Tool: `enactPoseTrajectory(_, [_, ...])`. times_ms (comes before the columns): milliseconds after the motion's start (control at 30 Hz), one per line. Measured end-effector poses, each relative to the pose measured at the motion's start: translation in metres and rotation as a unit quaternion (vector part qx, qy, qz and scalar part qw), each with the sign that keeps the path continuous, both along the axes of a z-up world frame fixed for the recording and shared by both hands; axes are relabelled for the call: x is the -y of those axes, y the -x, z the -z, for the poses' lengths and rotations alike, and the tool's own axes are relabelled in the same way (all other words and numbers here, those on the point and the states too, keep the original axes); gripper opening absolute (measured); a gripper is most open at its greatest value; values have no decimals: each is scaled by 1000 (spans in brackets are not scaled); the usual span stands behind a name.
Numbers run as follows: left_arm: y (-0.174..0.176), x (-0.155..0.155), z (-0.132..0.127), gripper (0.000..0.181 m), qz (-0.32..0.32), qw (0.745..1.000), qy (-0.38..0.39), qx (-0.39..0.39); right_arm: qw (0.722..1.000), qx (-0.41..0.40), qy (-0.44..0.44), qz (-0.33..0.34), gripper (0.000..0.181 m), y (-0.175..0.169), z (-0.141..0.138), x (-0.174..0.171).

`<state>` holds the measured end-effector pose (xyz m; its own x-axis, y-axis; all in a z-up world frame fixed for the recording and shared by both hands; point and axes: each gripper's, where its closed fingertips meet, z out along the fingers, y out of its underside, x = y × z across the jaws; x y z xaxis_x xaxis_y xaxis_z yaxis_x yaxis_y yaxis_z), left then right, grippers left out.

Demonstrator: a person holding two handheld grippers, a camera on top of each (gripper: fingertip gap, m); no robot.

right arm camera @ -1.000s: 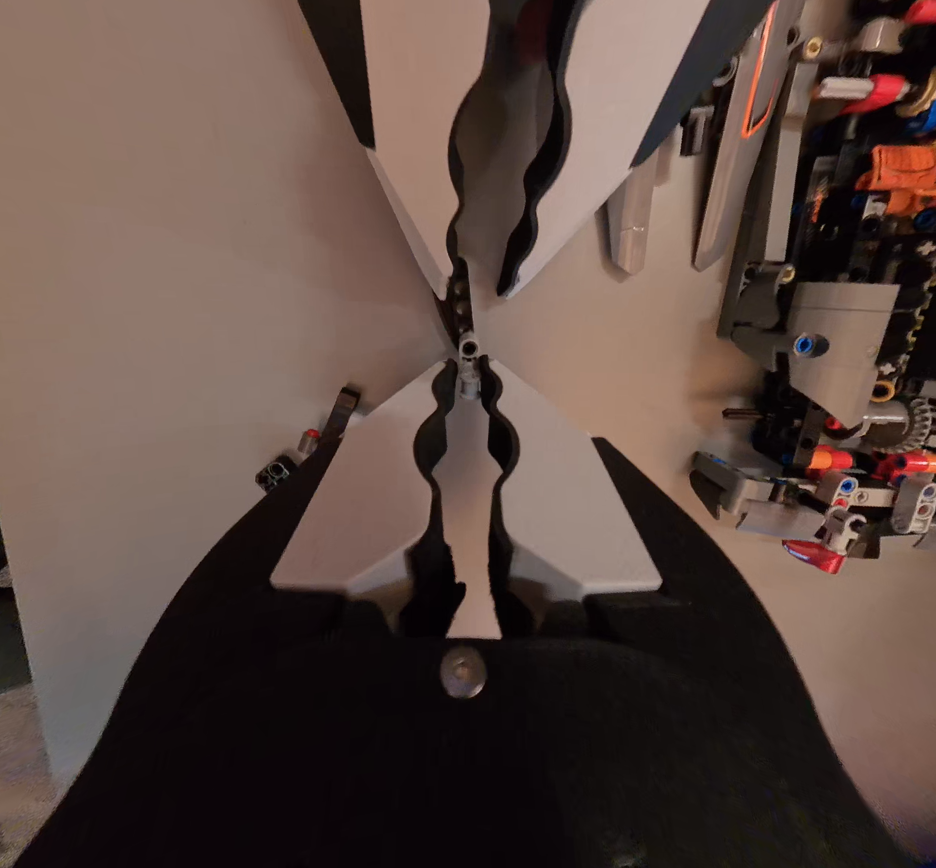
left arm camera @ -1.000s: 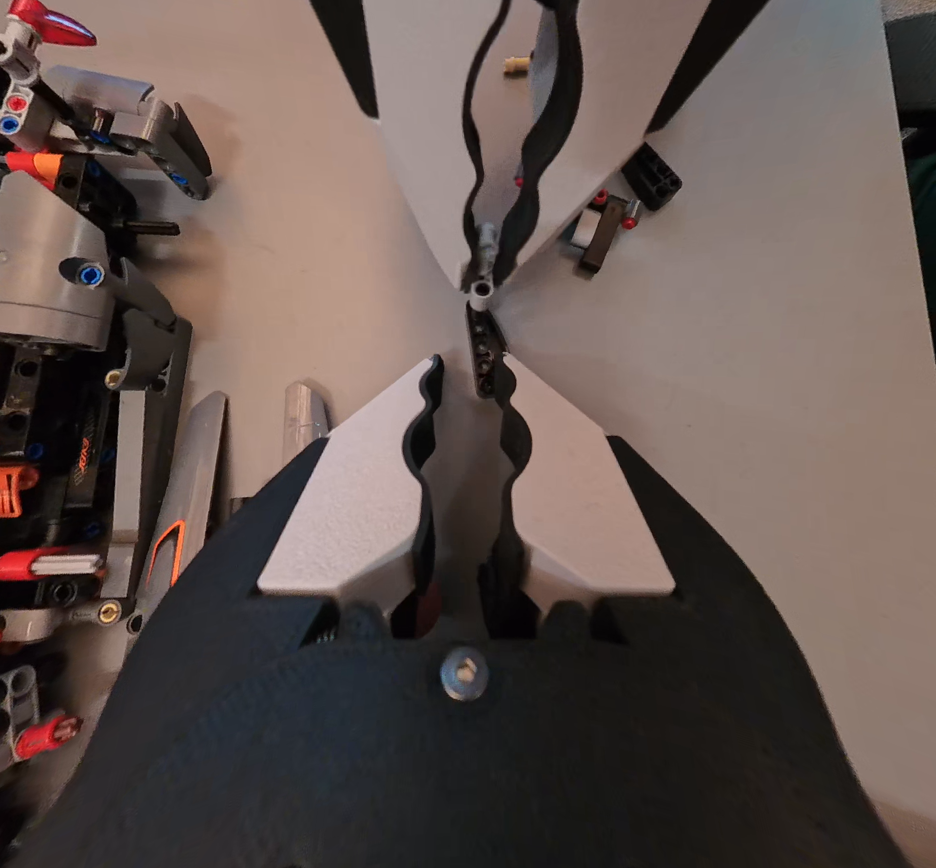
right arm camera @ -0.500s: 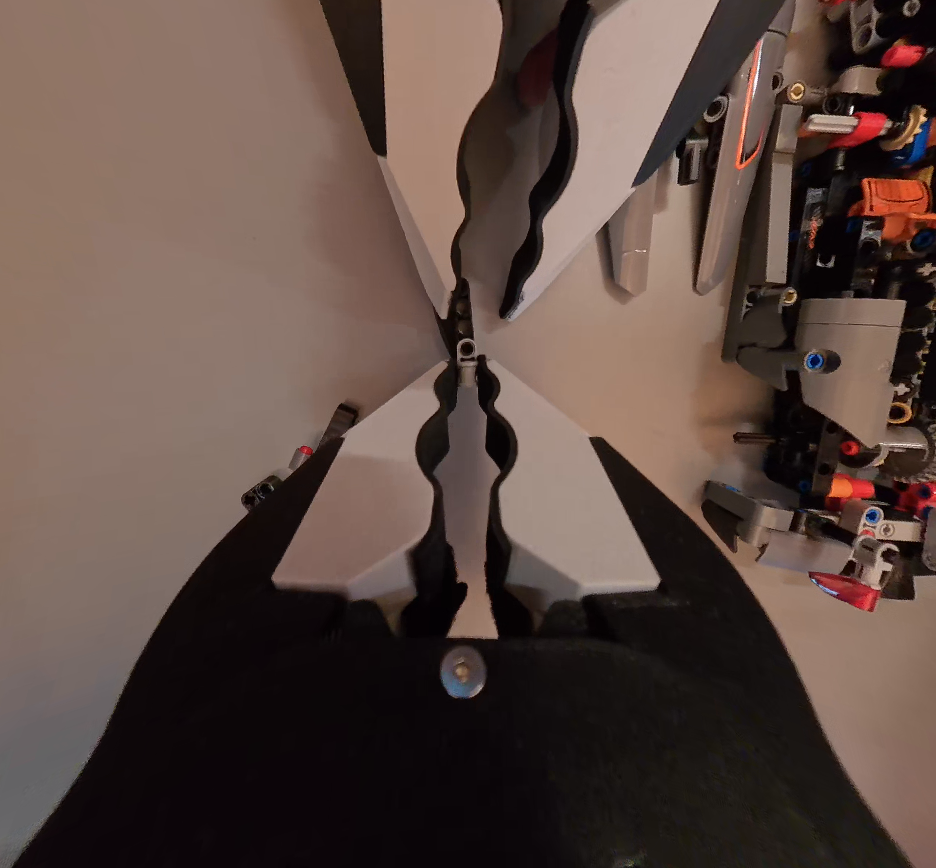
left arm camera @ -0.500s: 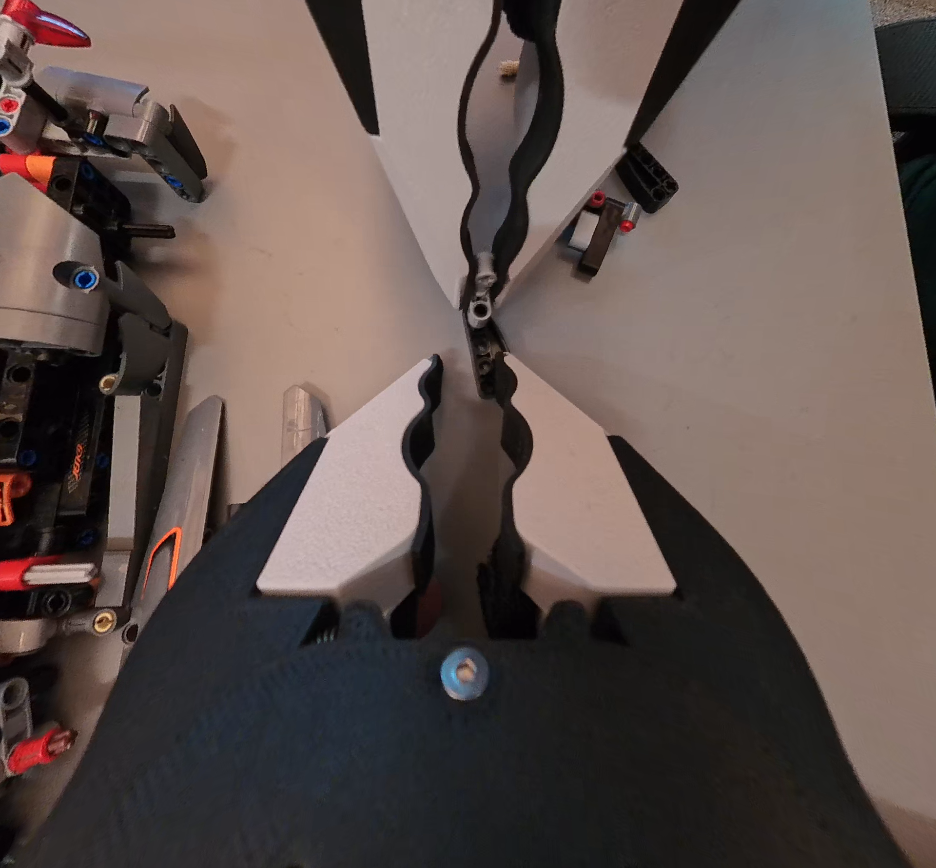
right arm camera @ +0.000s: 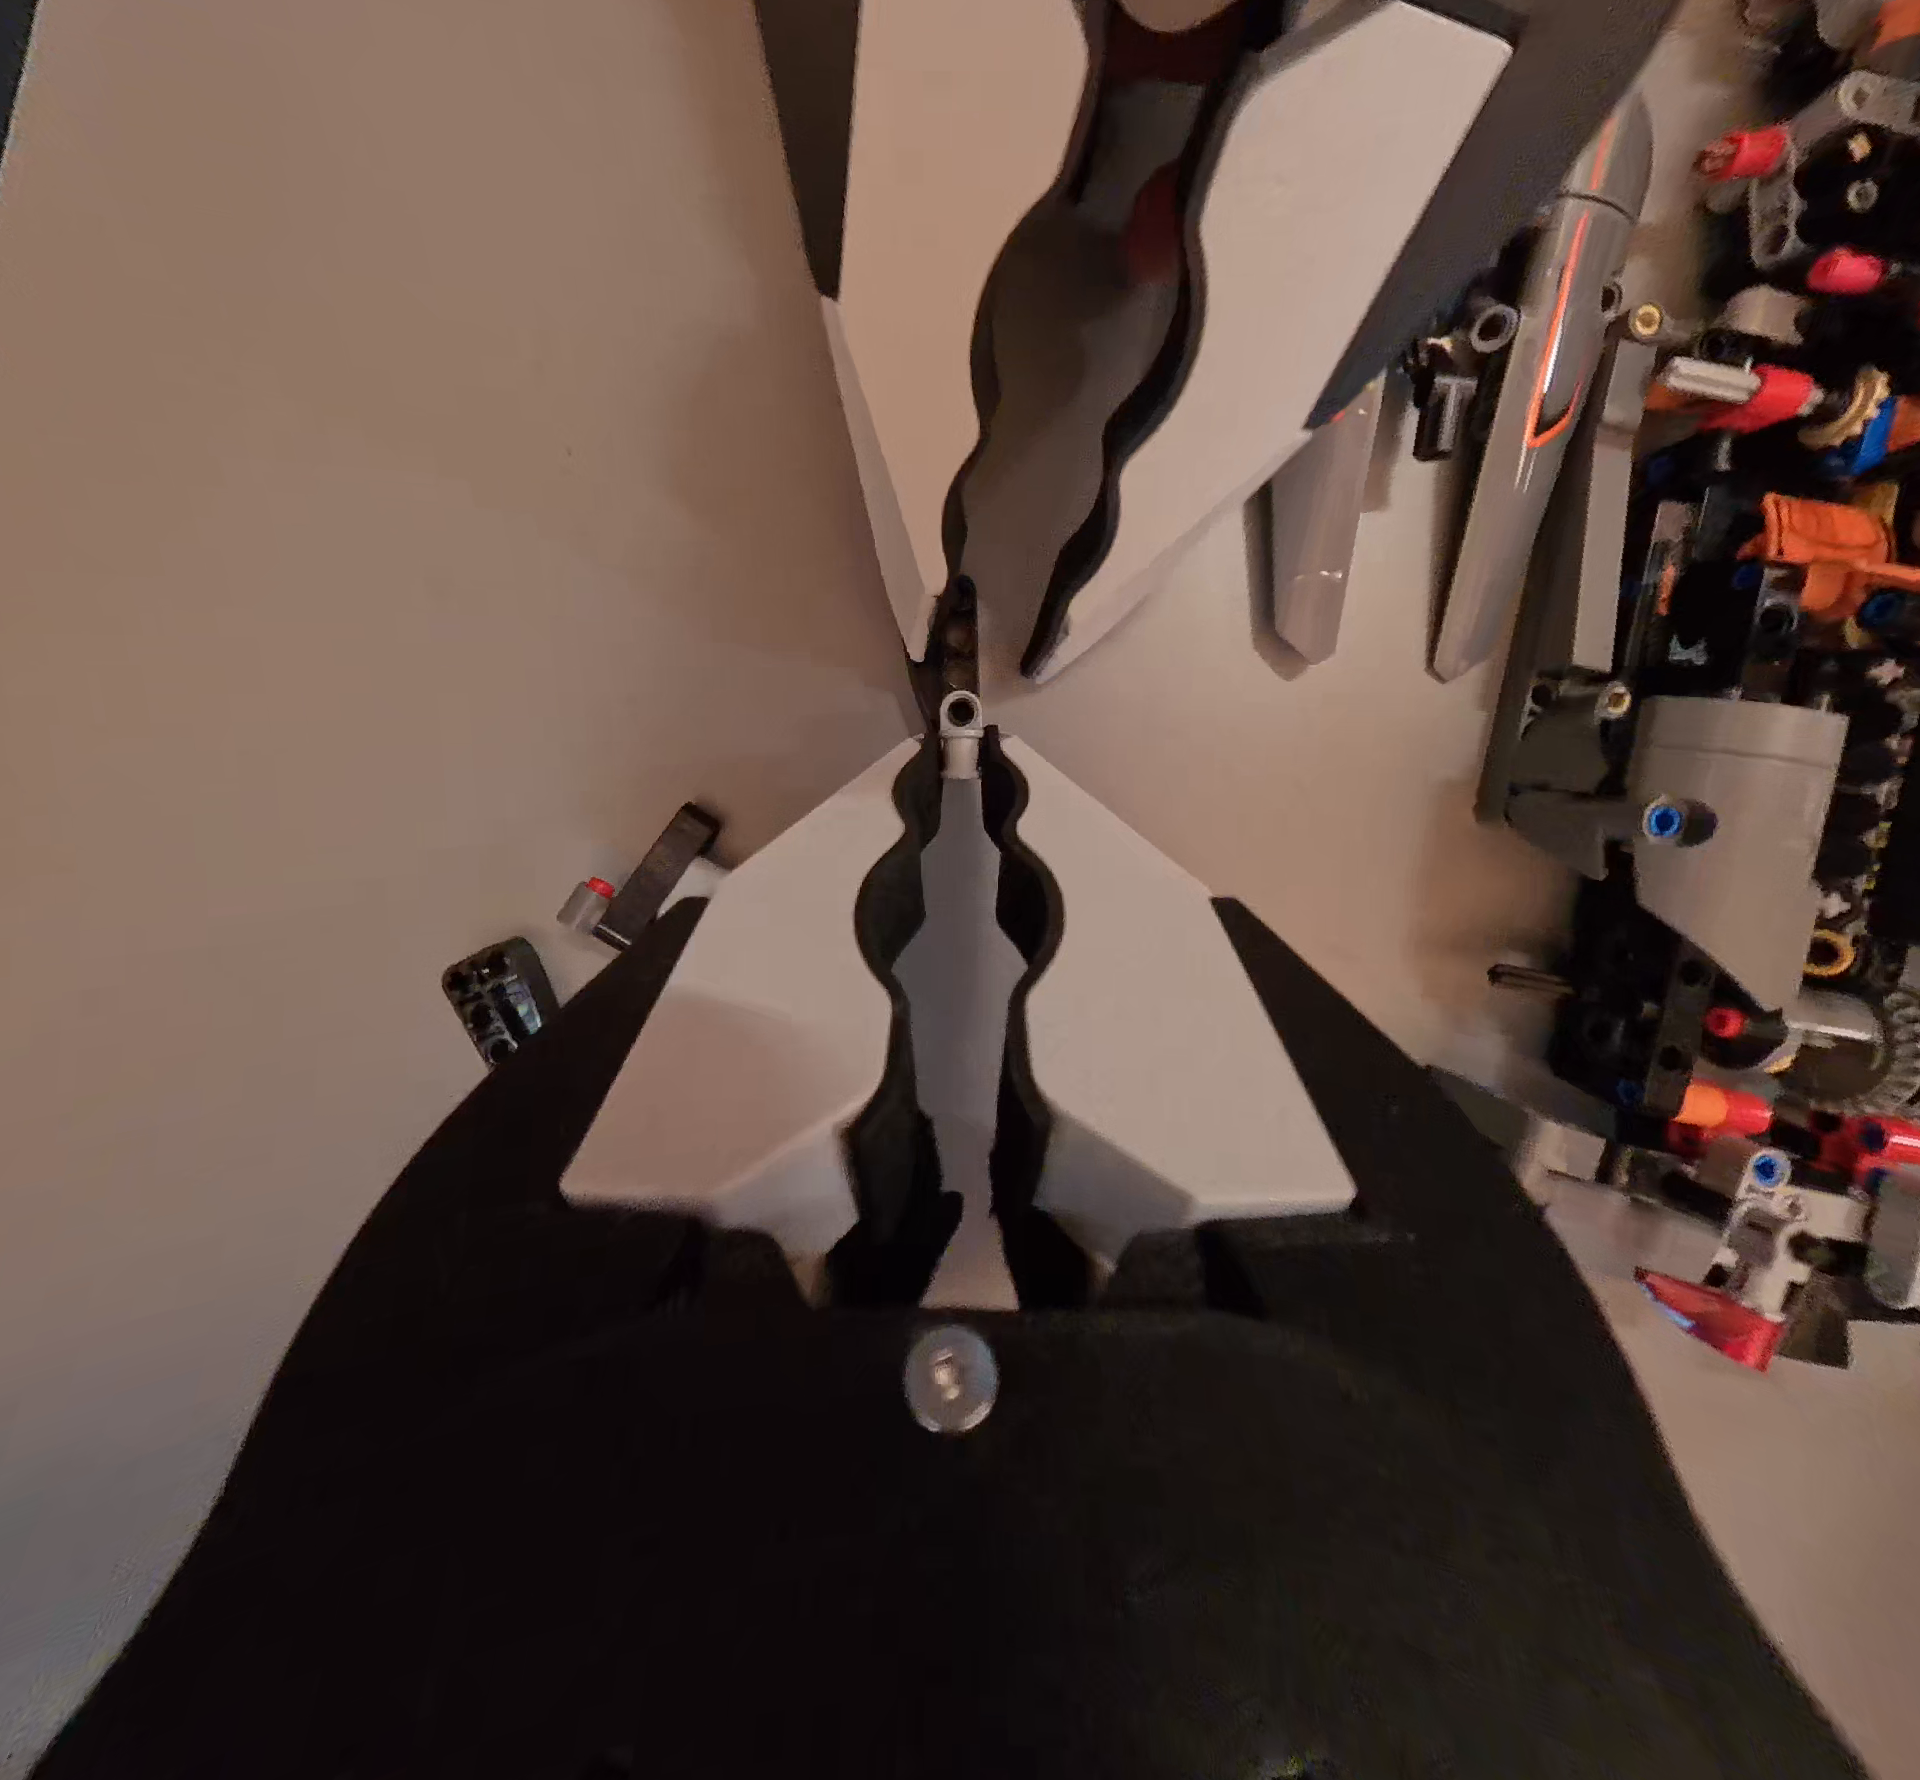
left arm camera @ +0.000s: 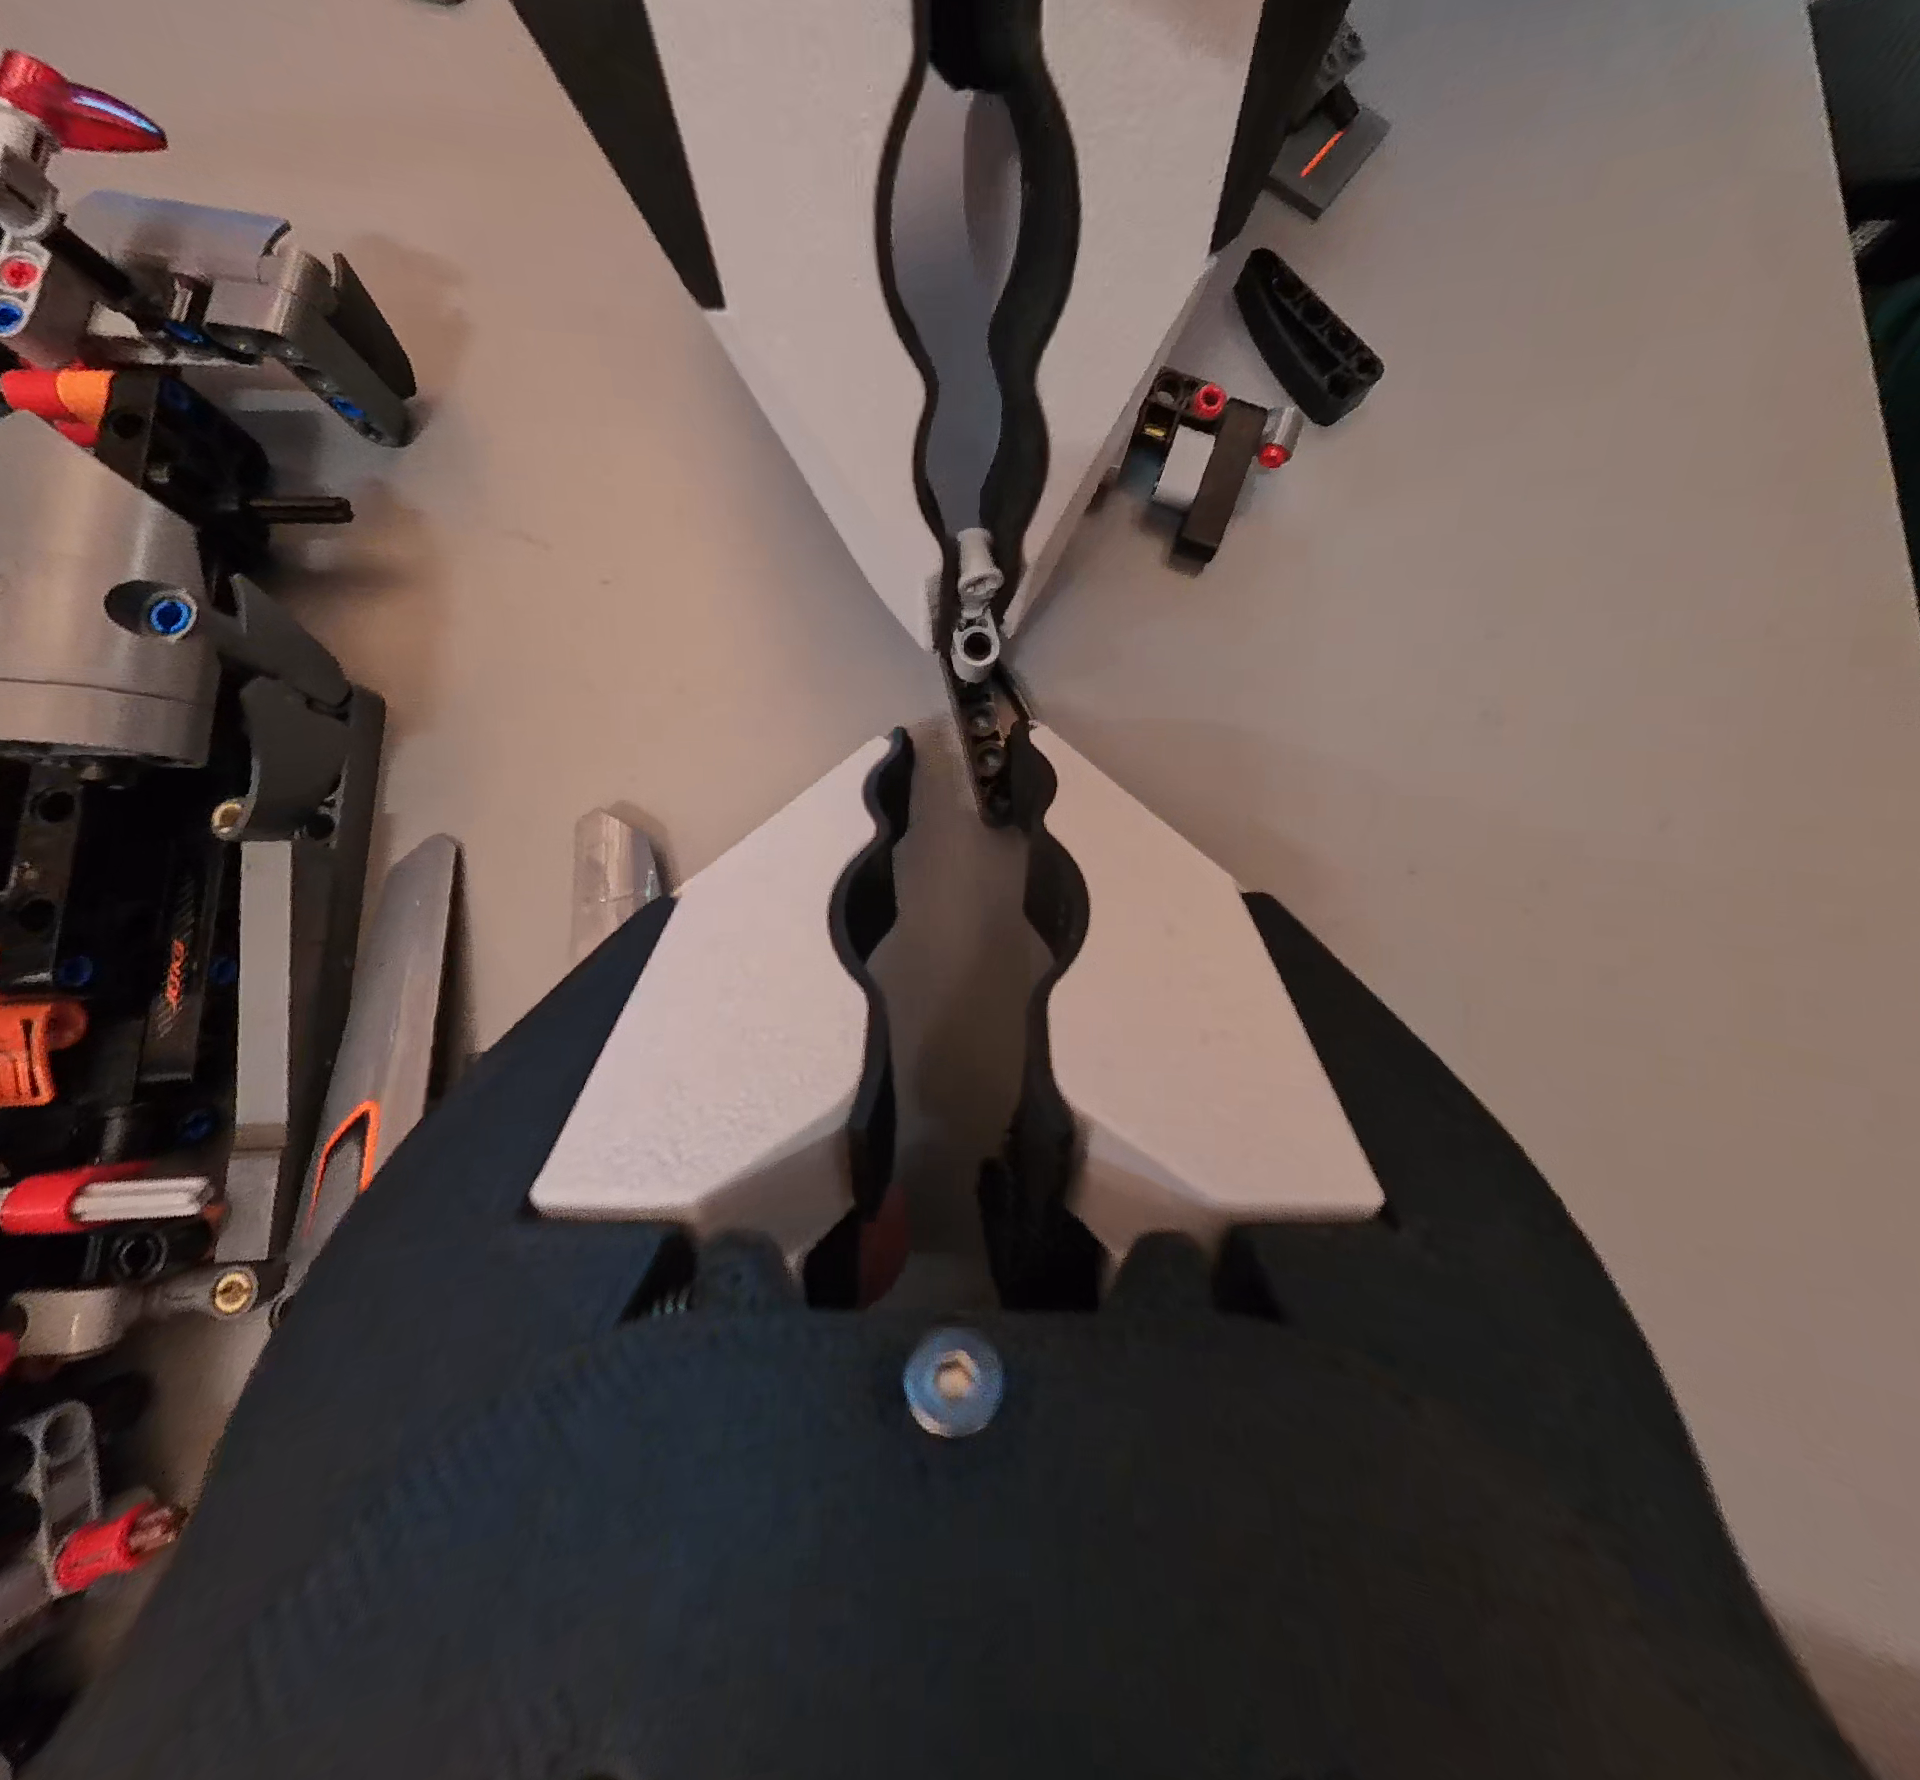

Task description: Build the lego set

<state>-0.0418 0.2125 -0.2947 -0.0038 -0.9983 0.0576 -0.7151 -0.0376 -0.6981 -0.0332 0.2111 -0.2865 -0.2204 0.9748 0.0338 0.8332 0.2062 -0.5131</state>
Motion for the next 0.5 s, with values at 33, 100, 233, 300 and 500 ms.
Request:
enactPoseTrajectory(33, [0,-1,0,19,0,1000,-2,1,1000,-1,-1,-8,6,0,0,0])
enactPoseTrajectory(100, [0,-1,0,18,0,1000,-1,2,1000,-4,2,-20,6,0,0,0])
enactPoseTrajectory(233, [0,-2,0,20,2,1000,-4,5,999,-6,14,-30,6,-1,0,1])
enactPoseTrajectory(300, [-1,-2,0,20,0,1000,-2,7,999,-3,15,-37,6,-1,0,0])
enactPoseTrajectory(500, [-6,-4,-22,10,-16,996,42,72,999,-15,24,-30,6,-1,0,1])
